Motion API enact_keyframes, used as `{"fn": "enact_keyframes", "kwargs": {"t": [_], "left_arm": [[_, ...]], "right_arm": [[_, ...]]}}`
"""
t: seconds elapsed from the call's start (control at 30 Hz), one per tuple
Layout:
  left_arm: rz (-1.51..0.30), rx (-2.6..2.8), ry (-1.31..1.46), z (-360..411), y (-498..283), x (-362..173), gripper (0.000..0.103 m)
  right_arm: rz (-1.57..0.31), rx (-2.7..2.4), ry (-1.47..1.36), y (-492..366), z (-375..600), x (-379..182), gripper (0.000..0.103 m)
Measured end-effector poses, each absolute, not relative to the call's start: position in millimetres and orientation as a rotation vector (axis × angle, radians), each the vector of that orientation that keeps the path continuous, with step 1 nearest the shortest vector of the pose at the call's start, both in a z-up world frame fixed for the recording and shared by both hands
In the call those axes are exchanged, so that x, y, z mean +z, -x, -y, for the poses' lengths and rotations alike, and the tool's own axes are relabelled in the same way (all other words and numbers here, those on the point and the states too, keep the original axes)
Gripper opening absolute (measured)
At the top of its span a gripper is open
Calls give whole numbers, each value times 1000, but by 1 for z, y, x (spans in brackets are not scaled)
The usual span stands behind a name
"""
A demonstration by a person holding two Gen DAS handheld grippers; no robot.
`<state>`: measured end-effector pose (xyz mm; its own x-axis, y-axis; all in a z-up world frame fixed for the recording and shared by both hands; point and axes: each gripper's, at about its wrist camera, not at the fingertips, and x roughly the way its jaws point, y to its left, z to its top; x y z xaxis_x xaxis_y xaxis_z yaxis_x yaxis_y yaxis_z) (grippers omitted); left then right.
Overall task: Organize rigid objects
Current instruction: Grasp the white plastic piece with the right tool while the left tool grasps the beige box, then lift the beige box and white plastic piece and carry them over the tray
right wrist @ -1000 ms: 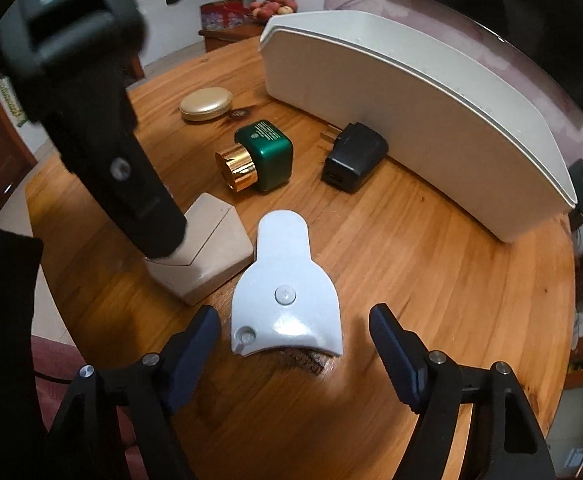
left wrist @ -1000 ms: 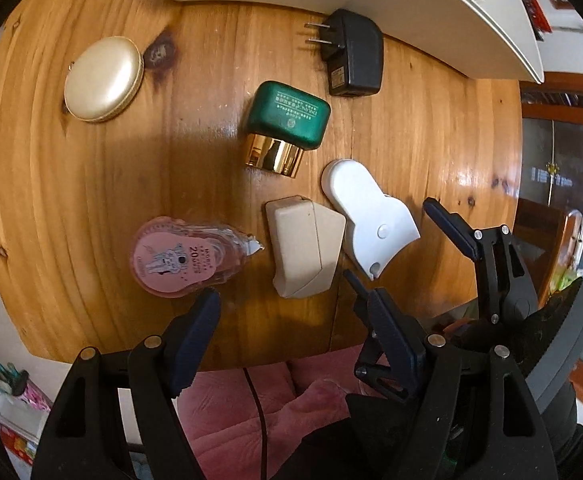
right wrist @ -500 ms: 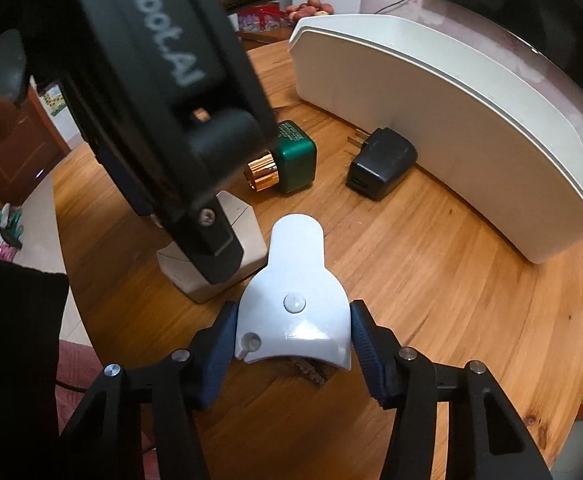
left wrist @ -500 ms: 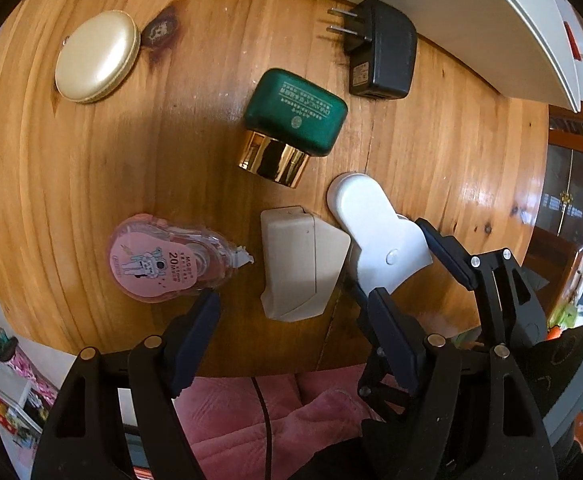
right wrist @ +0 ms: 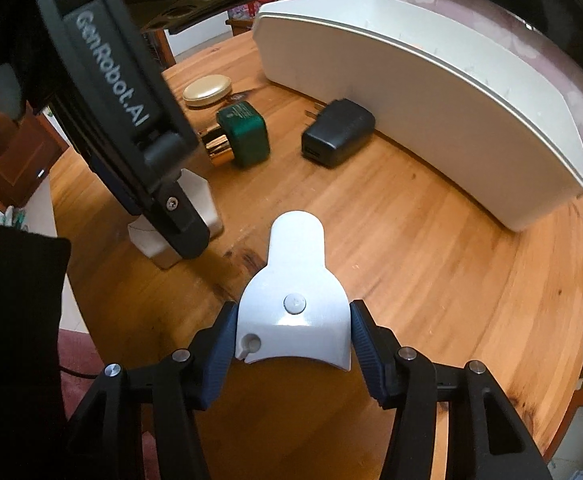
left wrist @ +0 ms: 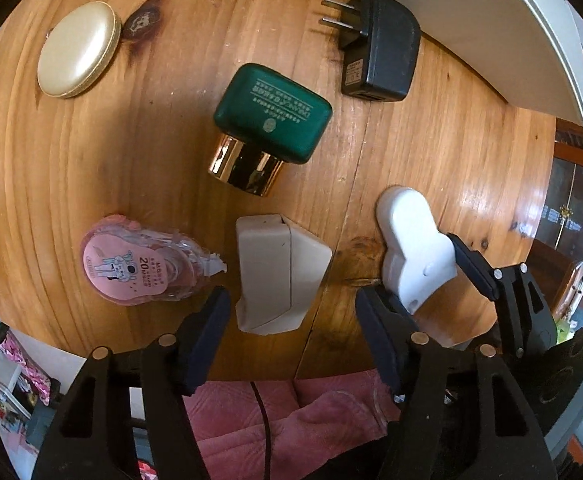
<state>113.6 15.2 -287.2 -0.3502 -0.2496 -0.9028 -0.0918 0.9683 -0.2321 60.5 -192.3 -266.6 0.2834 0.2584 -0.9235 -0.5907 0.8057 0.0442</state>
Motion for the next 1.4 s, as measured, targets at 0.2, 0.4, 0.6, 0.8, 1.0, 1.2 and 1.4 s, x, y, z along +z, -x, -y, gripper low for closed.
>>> {"fn": "enact_keyframes", "kwargs": {"t": [0.2,0.4,0.6,0.8,1.0,1.2,1.4], "left_arm": [[-1946,-137,235,-14,-114,-295,59],[-1966,-93,226,-11,-120,-297,46],[-1974,-89,222,-6,-122,-302,46],[-1989,-96,200,17,-124,-312,45],[-2023,-90,204,22,-123,-315,45],[-2005,-93,222,21,-123,-303,45],[-1955,-88,214,17,-118,-273,45]], "right_arm": [[-1184,575,295,-72,212,-265,56],[-1204,549,244,-74,228,-261,56],[-1220,539,203,-75,226,-259,56],[-1226,551,160,-76,227,-255,56],[-1210,551,144,-80,226,-247,56],[-1173,556,122,-81,234,-227,56],[-1114,572,109,-86,230,-206,56]]}}
